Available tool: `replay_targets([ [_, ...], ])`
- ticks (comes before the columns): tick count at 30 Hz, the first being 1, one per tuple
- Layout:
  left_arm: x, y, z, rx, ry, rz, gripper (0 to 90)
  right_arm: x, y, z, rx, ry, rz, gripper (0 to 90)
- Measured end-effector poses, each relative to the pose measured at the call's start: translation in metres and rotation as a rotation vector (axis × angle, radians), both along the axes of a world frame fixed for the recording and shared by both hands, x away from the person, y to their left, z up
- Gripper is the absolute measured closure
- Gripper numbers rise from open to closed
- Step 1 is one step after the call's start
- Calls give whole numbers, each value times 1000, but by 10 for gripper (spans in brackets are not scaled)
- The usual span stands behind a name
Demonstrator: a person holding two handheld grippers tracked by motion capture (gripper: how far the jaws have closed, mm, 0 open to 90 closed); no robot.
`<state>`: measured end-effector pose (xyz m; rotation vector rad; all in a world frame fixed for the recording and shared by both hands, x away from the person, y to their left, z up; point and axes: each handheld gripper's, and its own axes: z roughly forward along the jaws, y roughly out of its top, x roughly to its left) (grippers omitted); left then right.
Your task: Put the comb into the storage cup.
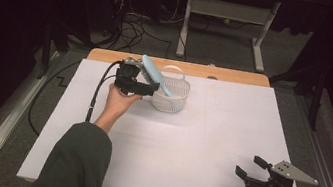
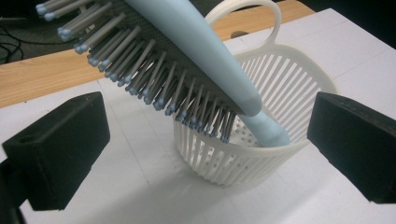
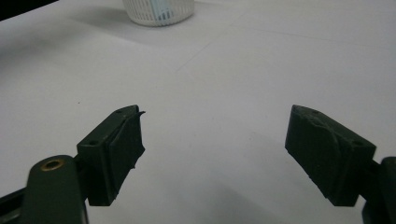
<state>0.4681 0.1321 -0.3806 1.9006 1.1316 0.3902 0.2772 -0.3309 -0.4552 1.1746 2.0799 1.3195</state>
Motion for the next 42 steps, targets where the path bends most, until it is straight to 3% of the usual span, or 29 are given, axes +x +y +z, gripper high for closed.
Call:
replay_targets([
  [25, -11, 12, 4, -4, 6, -5, 0, 0, -1, 0, 5, 1, -4, 198],
  [42, -18, 18, 5, -8, -16, -8, 0, 0, -1, 0, 6, 2, -3, 199],
])
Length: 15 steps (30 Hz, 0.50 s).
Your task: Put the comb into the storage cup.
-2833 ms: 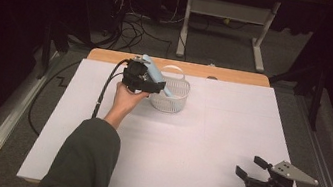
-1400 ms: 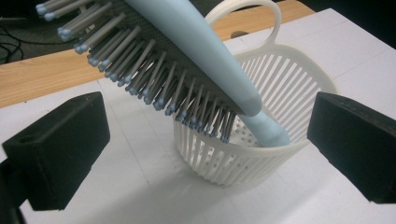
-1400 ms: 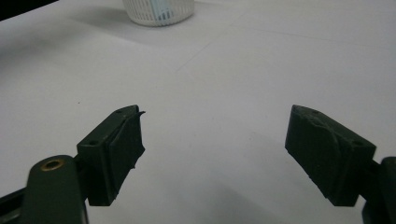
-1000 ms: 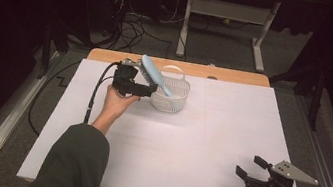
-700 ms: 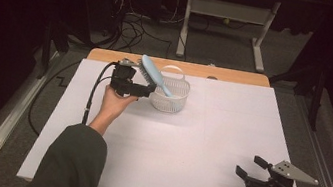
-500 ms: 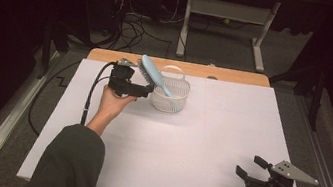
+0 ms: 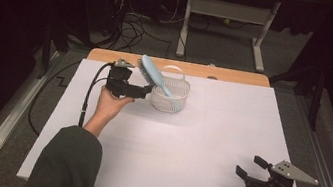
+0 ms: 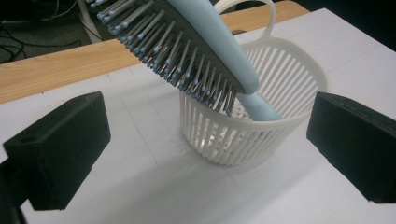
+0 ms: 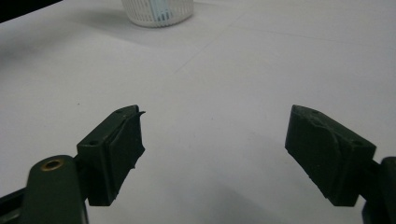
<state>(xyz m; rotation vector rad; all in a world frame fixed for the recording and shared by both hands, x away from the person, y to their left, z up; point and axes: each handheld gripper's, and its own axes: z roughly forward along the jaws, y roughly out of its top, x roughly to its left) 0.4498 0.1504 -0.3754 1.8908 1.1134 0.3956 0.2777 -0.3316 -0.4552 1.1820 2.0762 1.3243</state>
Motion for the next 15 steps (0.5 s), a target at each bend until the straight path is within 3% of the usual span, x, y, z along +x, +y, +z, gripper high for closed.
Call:
replay_targets([
  [15, -9, 7, 0, 0, -7, -2, 0, 0, 0, 0, -5, -2, 0, 199],
])
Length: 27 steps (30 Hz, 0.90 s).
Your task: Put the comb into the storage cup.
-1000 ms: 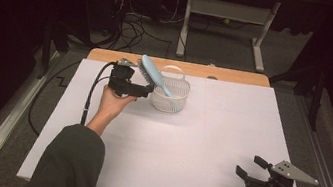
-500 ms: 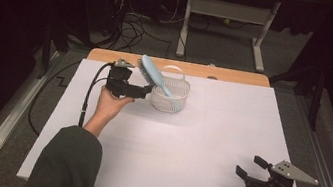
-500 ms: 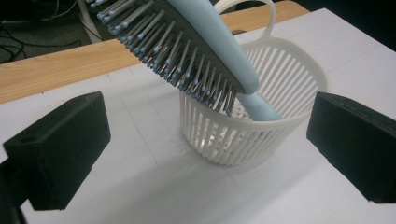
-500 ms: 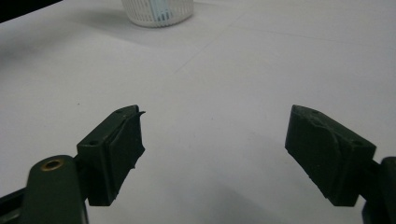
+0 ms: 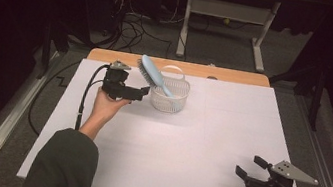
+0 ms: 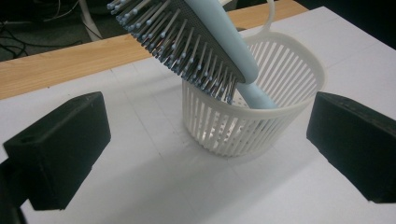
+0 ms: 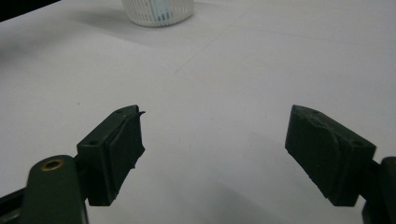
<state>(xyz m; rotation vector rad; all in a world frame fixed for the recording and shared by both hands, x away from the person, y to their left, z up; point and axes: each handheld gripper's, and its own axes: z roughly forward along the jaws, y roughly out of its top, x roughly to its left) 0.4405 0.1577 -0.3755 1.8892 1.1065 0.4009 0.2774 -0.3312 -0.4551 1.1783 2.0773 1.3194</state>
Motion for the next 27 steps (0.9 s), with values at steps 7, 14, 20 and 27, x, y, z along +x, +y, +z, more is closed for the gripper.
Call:
replay_targets([
  [7, -5, 4, 0, 7, -14, 5, 0, 0, 0, 0, -1, 0, 0, 198],
  [14, -9, 8, -2, 10, -14, 11, 0, 0, 0, 0, 0, 1, 0, 199],
  [20, -12, 12, -3, 10, -18, 20, 0, 0, 0, 0, 1, 1, -1, 198],
  [27, -17, 16, -2, 16, -36, 31, 0, 0, 0, 0, 0, 1, 0, 198],
])
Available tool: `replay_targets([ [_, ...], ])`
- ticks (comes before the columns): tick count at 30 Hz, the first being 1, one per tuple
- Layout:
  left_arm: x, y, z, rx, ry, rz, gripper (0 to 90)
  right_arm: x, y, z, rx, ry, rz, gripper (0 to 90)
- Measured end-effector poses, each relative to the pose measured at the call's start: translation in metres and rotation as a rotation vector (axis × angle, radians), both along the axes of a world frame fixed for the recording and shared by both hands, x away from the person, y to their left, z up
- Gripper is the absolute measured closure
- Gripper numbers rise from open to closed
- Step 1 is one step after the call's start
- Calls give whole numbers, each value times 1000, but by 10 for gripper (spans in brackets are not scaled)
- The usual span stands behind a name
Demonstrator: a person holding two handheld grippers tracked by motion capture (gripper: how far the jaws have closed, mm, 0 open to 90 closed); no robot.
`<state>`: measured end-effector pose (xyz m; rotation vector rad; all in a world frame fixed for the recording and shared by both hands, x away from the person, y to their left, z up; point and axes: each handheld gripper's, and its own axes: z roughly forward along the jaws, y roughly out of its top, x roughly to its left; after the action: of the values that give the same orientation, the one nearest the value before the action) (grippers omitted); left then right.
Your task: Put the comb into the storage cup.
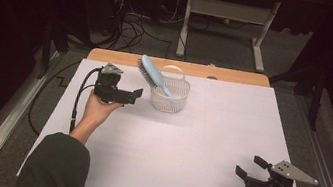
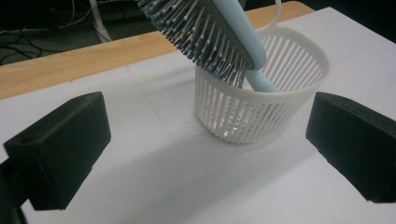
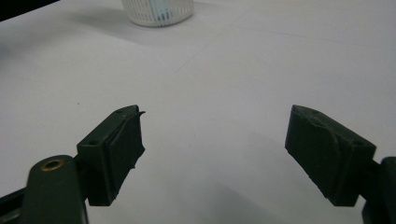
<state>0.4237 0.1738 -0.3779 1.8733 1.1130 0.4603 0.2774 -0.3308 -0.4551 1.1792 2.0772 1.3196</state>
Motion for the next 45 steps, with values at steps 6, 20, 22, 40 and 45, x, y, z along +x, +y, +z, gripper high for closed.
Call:
replay_targets([
  [6, -3, 1, -2, 3, -3, -4, 0, 0, 0, 0, 0, 0, 1, 199],
  [20, -12, 4, -3, -1, -6, -7, 0, 1, -1, 0, 8, 3, -1, 198],
  [22, -14, 5, -3, -3, -8, -6, 0, 1, 0, 0, 7, 3, -1, 198],
  [40, -24, 15, -3, -10, -7, 6, 0, 0, 0, 0, 6, 2, -2, 199],
  [45, -28, 18, -4, -17, -10, 9, 0, 0, 0, 0, 6, 2, -2, 199],
])
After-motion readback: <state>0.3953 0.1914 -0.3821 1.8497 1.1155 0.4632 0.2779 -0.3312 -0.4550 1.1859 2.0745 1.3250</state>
